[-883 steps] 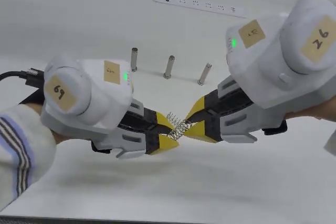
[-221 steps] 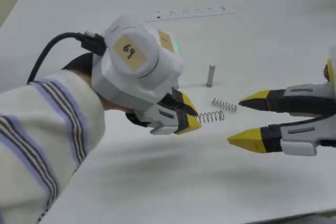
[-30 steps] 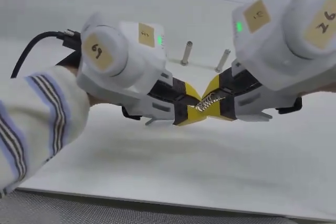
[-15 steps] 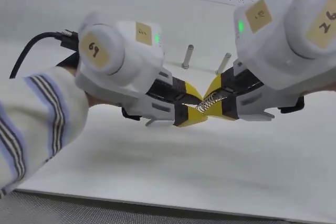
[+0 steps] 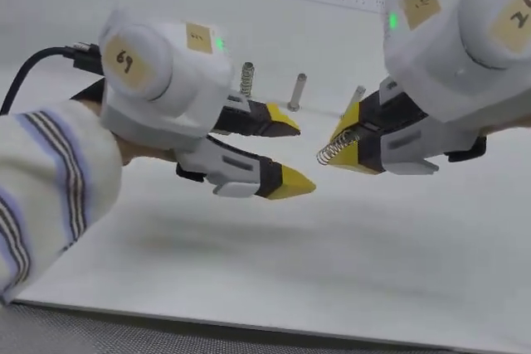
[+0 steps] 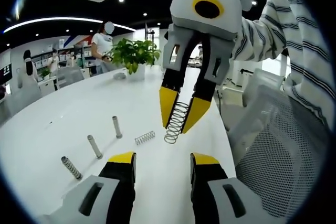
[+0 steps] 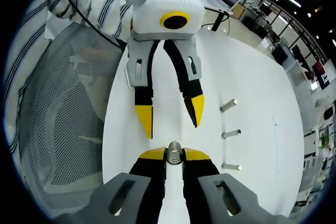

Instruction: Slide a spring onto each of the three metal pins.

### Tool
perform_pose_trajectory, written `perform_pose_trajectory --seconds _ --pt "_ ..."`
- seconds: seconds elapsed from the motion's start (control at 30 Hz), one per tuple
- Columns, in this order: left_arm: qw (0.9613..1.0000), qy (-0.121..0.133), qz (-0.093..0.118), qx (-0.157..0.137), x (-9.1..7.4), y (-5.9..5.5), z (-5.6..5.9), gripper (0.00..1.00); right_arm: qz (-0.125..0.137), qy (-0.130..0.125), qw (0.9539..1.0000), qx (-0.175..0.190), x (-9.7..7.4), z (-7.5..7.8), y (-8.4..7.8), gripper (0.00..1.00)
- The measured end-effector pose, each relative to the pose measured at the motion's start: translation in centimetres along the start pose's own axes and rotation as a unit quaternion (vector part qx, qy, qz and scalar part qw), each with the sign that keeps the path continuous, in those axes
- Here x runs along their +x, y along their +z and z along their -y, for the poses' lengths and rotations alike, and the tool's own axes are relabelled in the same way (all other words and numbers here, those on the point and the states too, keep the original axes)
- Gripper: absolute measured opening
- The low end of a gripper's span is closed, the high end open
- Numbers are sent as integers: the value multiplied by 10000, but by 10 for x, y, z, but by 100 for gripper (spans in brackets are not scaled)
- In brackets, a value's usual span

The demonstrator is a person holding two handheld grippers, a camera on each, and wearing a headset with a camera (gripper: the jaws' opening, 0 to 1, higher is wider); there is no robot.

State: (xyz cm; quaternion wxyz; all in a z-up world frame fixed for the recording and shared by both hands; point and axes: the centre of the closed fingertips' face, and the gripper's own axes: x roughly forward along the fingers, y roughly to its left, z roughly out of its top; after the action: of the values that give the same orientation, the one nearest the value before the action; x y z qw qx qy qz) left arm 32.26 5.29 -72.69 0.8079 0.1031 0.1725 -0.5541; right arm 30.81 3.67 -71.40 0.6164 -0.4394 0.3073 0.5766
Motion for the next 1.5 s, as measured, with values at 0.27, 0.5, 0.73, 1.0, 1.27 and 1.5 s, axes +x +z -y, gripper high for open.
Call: perform_pose_trajectory --seconds 0.27,0.5,0.73,1.0,1.27,1.5 --pt "9988 403 74 -269 -13 -5 -24 50 5 -59 9999 131 -2 4 -2 8" --pt "9983 473 50 -345 -15 -10 -30 67 -43 -50 9999 141 -2 2 -4 8" --pt "9962 584 6 -649 -15 -23 -38 83 -114 -53 9995 293 -4 3 -8 8" --pt "9937 780 -32 -798 -20 -28 -49 96 -176 -59 9984 537 -6 6 -12 8" --pt "9935 811 -120 -793 -21 -33 -50 98 -303 -147 9892 1428 -7 20 -17 8" --pt "9926 892 -161 -813 -22 -36 -53 98 -320 -3 9895 1411 -11 25 -16 8"
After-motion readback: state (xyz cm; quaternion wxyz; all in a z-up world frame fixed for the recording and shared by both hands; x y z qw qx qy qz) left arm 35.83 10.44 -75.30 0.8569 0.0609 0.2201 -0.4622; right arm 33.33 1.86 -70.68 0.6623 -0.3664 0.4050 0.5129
